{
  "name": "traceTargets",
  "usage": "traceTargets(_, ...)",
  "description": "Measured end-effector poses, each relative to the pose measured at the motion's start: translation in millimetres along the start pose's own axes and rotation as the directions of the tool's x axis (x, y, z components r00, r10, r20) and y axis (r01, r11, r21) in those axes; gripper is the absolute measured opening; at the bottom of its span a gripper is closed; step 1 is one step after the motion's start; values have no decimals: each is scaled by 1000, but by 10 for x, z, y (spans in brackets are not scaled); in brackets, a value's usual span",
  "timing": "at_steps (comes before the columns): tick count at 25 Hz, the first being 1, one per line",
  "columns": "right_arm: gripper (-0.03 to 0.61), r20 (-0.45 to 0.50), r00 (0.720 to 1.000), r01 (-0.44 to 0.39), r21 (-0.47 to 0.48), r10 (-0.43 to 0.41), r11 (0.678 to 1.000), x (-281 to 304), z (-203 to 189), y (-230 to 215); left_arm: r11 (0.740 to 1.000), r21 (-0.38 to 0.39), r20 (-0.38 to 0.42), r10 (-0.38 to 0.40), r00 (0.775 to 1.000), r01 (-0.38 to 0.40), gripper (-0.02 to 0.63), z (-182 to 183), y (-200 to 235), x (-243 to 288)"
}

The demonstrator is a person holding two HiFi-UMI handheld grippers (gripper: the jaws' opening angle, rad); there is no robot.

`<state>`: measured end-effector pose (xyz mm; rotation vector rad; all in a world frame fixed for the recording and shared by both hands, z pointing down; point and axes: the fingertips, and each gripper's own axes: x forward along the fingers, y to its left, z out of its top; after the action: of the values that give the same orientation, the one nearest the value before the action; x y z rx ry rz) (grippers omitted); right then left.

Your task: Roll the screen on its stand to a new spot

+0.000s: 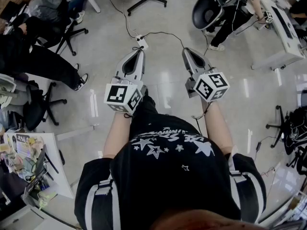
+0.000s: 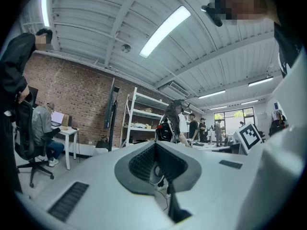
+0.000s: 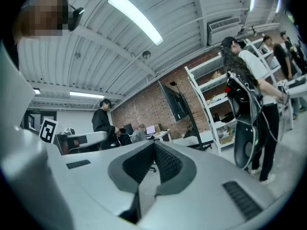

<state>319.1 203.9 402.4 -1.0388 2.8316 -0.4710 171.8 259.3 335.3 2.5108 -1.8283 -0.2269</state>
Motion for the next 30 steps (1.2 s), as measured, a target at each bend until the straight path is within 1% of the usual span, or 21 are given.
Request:
traceTargets(3,6,-21,1000,15,15,-15,1000,104,-26,-100,1000,-11,11,17,1000,-17,11,-19,142,79)
traceTargets(6,8,-21,1000,24,26,-24,999,182,-32,-180,998,-48,10,34,999,-34,11,-99,327,181)
traceTargets(9,8,-19,998,62,34,-62,997,293,-21,-338,997,-78,5,23,1000,-23,11,-167,488,348)
traceTargets(12,8,-9,996,84,38,-83,996,491,52,-486,997,-78,15,3,1000,-2,11,-152,640,566)
traceTargets(16,8,7,996,89,28,-90,996,878,194,-616,997,-74,17,-12,1000,13,11,-95,923,904)
traceTargets(20,8,23,995,94,44,-96,995,1325,306,-743,997,-69,17,-18,1000,20,11,-18,1286,1218)
traceTargets(25,8,33,994,104,27,-105,994,1866,427,-753,996,-83,9,-21,1000,22,11,31,1798,1484)
traceTargets(30,9,15,995,104,-2,-103,995,2413,492,-780,996,-92,21,-20,1000,21,11,94,2260,1719)
